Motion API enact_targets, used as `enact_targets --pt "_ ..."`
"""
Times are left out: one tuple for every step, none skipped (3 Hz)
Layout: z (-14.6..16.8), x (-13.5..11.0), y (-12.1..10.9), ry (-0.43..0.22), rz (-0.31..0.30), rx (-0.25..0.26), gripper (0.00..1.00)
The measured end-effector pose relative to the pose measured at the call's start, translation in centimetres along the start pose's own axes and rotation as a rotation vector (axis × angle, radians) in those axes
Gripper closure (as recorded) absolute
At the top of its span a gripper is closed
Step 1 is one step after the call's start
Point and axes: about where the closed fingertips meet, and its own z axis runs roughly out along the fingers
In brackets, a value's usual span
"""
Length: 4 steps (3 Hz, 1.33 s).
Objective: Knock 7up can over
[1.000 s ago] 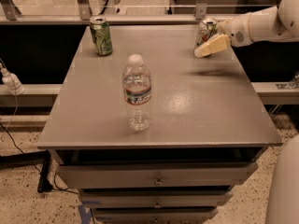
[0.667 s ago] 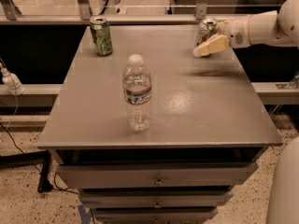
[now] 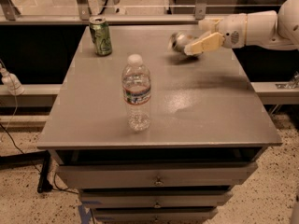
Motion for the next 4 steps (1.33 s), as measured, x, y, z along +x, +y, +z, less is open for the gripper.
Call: enact_targets --pt "0.8 -1.9 5.8 -0.053 0.017 -0.130 0.00" --pt "0.6 -2.5 9.0 -0.063 0.019 -0.187 0.00" --pt "-0.3 -2.5 10.0 -0.061 0.011 -0.192 0.00" --pt "-1.8 -2.2 9.5 -0.052 -0.004 -0.166 0.00"
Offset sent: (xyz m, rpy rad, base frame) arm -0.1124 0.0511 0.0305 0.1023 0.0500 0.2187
